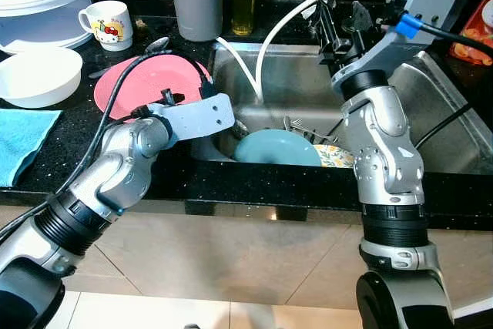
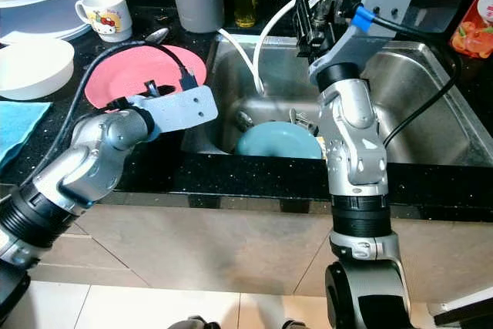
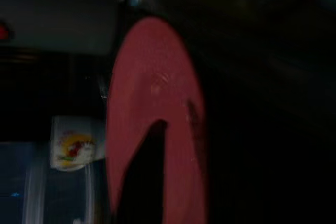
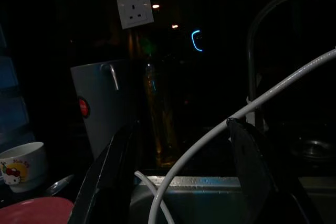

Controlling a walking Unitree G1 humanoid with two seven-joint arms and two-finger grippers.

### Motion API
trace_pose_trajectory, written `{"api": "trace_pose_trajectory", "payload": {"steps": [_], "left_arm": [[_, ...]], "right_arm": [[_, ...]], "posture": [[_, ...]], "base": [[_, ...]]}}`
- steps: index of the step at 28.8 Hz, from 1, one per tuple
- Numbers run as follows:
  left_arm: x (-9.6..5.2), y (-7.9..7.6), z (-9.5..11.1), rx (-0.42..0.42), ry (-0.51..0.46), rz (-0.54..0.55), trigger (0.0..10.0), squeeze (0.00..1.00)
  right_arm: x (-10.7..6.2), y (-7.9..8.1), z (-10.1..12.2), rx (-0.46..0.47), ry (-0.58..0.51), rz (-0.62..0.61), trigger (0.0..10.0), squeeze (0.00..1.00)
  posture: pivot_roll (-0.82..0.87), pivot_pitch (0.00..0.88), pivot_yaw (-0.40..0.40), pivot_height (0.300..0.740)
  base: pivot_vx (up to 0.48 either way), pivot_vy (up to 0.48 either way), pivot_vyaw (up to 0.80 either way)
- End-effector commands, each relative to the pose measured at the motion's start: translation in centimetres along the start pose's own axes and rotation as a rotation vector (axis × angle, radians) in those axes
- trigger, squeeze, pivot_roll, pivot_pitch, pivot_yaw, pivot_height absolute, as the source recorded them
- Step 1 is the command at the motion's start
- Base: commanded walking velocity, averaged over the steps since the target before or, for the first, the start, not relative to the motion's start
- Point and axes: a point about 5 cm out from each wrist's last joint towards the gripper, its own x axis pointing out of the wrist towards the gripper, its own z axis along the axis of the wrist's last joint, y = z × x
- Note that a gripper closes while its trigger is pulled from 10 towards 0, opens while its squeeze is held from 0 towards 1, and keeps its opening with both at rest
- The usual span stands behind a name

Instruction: Kitchen organization

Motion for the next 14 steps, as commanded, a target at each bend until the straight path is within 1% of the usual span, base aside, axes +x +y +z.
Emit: {"api": "trace_pose_trajectory", "payload": {"steps": [1,2,3,10,12,13,14], "left_arm": [[0.1,-0.7,-1.1,0.03,0.039,-0.031,1.5,0.0],[0.1,-0.7,-1.0,0.031,0.039,-0.029,1.5,0.0],[0.1,-0.7,-1.0,0.035,0.036,-0.026,0.0,0.0],[0.3,-0.5,-0.6,0.036,0.005,0.019,0.0,0.0],[0.3,-0.1,-0.4,0.033,-0.008,0.057,0.0,0.0],[0.3,-0.1,-0.4,0.033,-0.008,0.057,0.0,0.0],[0.4,0.6,-0.1,0.032,-0.016,0.102,0.0,0.0]], "right_arm": [[-0.2,-0.2,0.1,-0.009,0.001,-0.009,10.0,0.0],[-0.2,-0.3,0.1,-0.008,0.002,-0.009,10.0,0.0],[-0.3,-0.3,0.1,-0.008,0.005,-0.011,10.0,0.0],[-0.3,-0.3,0.0,-0.005,0.009,-0.016,10.0,0.0],[-0.3,-0.3,0.0,-0.005,0.01,-0.017,10.0,0.0],[-0.3,-0.3,0.0,-0.005,0.01,-0.017,10.0,0.0],[-0.3,-0.3,0.0,-0.006,0.011,-0.017,10.0,0.0]], "posture": [[0.15,0.083,0.016,0.74],[0.15,0.083,0.016,0.74],[0.15,0.083,0.016,0.74],[0.14,0.087,0.016,0.74],[0.14,0.088,0.016,0.74],[0.14,0.088,0.016,0.74],[0.14,0.088,0.015,0.74]], "base": [[0.0,0.0,0.0],[0.0,0.0,0.0],[0.0,0.0,0.0],[0.0,0.0,0.0],[0.0,0.0,0.0],[0.0,0.0,0.0],[0.0,0.0,0.0]]}}
